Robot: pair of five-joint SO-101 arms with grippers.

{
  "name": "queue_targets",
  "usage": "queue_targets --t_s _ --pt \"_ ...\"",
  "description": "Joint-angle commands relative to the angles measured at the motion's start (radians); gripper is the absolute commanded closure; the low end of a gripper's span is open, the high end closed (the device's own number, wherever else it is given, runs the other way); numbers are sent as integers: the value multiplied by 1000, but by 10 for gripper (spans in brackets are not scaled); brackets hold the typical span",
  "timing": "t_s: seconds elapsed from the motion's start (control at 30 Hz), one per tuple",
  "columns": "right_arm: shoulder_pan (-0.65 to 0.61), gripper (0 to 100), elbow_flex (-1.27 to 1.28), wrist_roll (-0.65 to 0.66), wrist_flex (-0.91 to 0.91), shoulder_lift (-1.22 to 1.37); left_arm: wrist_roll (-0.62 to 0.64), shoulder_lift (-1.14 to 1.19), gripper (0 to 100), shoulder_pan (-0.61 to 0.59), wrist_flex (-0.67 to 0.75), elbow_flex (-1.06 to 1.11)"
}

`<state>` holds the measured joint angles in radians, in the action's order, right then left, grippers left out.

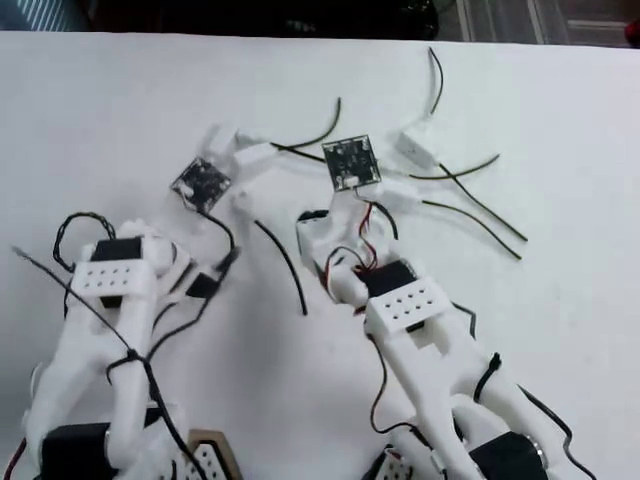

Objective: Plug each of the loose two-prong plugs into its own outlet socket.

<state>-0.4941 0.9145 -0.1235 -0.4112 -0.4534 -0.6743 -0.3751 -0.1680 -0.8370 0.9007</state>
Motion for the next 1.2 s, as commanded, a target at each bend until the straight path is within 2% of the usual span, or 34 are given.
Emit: queue_targets --t_s 0.0,0.07,0.2,0.33,0.5,0.83,0.93,1.07,1.17 --pt "8 968 -8 -6 22 -36 5 139 648 4 21 -94" --pt "8 968 -8 -6 22 -36 6 265 648 -1 2 -176" --pt "8 968 -8 -6 22 -36 3 420 653 -5 -157 -371" --pt "8 968 -8 -6 21 -36 3 464 710 -2 -163 -413" --pt "8 969 -8 -6 21 -36 11 470 836 -7 -91 -431" --pt "7 969 -6 -6 16 -36 175 472 837 -73 103 -433" --pt "5 970 -6 -6 15 -36 222 472 777 -91 124 -433" --pt "2 968 5 -5 21 -36 255 466 617 -117 109 -431" --pt "2 967 6 -5 21 -36 247 443 620 -143 28 -466"
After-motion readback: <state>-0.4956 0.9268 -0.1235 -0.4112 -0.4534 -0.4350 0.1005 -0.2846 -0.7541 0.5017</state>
